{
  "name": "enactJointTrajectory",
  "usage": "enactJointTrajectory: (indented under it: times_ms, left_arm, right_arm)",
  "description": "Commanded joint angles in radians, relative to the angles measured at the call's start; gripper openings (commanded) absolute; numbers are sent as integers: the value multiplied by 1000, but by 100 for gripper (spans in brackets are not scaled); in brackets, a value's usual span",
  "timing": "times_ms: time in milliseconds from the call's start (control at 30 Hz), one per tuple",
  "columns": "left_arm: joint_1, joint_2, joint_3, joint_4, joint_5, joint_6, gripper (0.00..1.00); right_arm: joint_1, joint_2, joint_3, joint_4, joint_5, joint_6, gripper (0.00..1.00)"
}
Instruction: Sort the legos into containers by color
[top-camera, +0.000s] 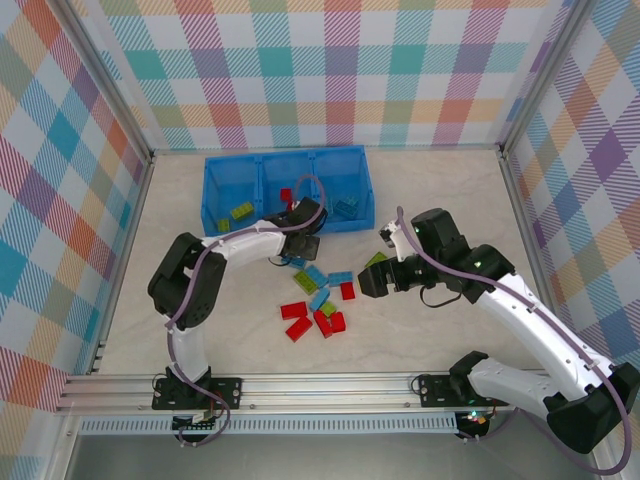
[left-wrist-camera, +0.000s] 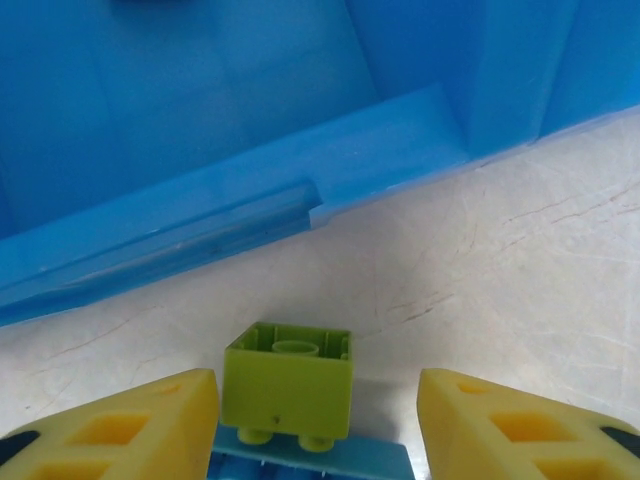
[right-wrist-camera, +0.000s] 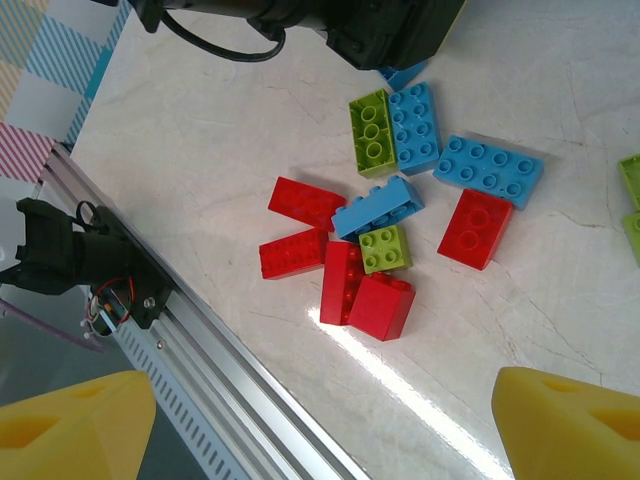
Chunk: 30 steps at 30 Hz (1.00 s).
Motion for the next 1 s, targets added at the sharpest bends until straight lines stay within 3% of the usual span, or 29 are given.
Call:
enactJointTrajectory:
  times_ms: [0,233,367,567,700,833,967]
  left_arm:
    - [6,34,36,9,3,8,52]
    - [8,45,13,33,-4,2,44]
    - [8,27,3,41,14,-5,34]
    - [3,-157,-13,22,71,-39,30]
    - [16,-288,28,-33,-5,-48,30]
    - [130,-332,88,-86,-95,-88,30]
    - [312,-287,143,-80,-74,-135,29]
  right_arm:
    - [5,-16,0,-3,-5,26,88]
    - [5,-24,1,-1,-3,38,87]
    - [5,-20,1,3,-3,49,87]
    - [5,-30,-1,8,24,63,87]
    - [5,-28,-5,22,49,72,88]
    - [5,-33,-11,38,55,81,88]
    - [5,-47,-21,43,55,93,88]
